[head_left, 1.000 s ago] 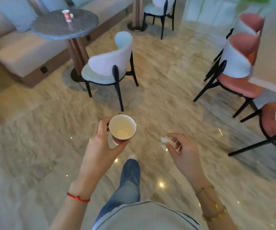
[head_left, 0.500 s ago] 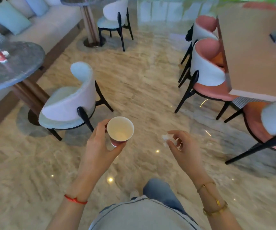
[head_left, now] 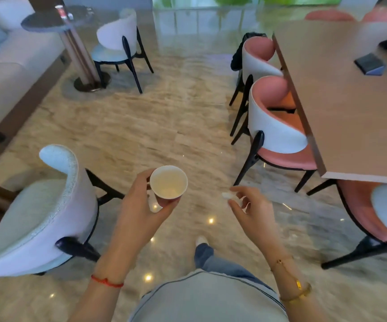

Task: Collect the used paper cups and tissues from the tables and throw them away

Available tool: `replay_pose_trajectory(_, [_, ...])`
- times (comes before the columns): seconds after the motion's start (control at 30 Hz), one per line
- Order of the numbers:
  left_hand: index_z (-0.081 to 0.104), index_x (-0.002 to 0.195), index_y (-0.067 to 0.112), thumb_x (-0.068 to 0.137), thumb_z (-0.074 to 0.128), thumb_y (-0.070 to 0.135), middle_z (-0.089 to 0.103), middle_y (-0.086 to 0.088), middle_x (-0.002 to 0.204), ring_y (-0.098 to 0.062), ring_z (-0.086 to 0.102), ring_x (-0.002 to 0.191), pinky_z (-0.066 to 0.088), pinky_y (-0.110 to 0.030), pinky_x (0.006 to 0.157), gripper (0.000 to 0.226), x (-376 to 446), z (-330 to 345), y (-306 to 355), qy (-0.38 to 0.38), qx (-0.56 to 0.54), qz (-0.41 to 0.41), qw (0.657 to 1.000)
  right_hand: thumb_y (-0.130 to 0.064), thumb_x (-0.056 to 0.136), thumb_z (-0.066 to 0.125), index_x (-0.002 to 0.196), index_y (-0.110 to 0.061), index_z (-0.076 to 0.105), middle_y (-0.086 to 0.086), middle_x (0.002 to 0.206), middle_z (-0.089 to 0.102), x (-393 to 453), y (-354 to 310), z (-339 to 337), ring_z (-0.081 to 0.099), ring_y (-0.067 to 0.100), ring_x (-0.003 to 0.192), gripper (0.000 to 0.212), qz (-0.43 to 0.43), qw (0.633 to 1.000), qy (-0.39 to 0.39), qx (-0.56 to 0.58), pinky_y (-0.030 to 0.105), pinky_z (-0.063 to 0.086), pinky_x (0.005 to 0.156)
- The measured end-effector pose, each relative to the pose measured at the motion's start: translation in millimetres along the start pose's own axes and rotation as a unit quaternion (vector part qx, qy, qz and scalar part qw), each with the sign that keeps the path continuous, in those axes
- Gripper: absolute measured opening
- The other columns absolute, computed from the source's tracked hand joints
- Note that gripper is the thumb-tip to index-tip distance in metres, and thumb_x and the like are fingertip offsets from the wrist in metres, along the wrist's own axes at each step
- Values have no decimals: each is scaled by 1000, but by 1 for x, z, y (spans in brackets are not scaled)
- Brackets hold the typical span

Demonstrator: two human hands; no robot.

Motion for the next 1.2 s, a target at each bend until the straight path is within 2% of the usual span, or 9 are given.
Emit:
replay_pose_trajectory(0.1, [42,123,42,68,83,47,54,23,116,-1,57,103,52,-22,79,69,87,18,4,3,-8,9,1000,-20,87,67,110,-25,64,-17,90,58,93,5,-5,54,2,79,23,-10,1000,2,-12,8,40,65])
replay_pose_trajectory(0.2, [41,125,41,69,82,49,54,20,119,0,57,104,49,-16,80,70,161,29,2,11,-1,15,1000,-20,87,68,110,-24,64,-19,87,54,176,6,-6,53,0,78,24,-24,1000,-1,-20,7,39,66])
replay_pose_trajectory(0.4, [42,126,40,70,83,46,54,22,119,4,55,105,46,-10,79,69,286,51,-22,19,-8,-6,1000,-21,87,68,111,-23,64,-10,91,59,312,16,16,54,1,77,25,-28,999,-21,-23,10,40,66])
replay_pose_trajectory(0.57, [41,125,42,70,83,47,53,25,117,9,54,103,47,-13,78,69,408,80,-47,2,-9,-6,1000,-20,87,68,112,-21,64,-8,91,60,420,34,45,54,2,76,25,-19,999,-29,-22,17,45,68])
replay_pose_trajectory(0.63, [40,122,46,70,82,48,52,29,117,9,54,104,46,-13,79,67,463,89,-54,-2,-15,0,1000,-22,88,67,113,-22,64,-12,92,59,471,37,55,54,1,77,25,-19,999,-29,-31,13,44,68])
replay_pose_trajectory(0.9, [41,125,43,71,81,49,52,26,121,6,52,109,47,-17,81,67,707,114,-61,-34,-4,57,998,-21,87,68,111,-22,64,-19,85,53,697,33,69,52,0,79,24,-8,999,36,-31,5,38,69])
replay_pose_trajectory(1.0, [40,129,41,72,80,47,49,26,123,8,49,111,47,-17,83,69,783,130,-58,-56,-3,69,996,-21,87,67,110,-22,64,-12,85,56,761,41,70,52,2,80,24,14,998,54,-24,5,39,69])
replay_pose_trajectory(1.1, [39,129,43,73,80,47,46,32,120,11,48,111,45,-16,82,69,850,151,-59,-78,-8,74,994,-21,87,67,110,-24,64,-15,83,53,817,57,73,53,3,79,24,40,997,62,-20,11,44,65])
replay_pose_trajectory(1.2, [39,126,45,72,81,46,48,30,119,11,48,109,45,-15,81,68,913,178,-63,-87,-10,74,993,-18,86,68,109,-23,64,-14,84,55,876,78,78,53,3,79,24,53,996,68,-20,7,41,67])
Point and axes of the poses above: each hand's wrist, its own x-axis towards the middle knuckle, its own z-axis out of the palm, y = z × x, the point moved 3 cm from there along x, towards the middle knuckle
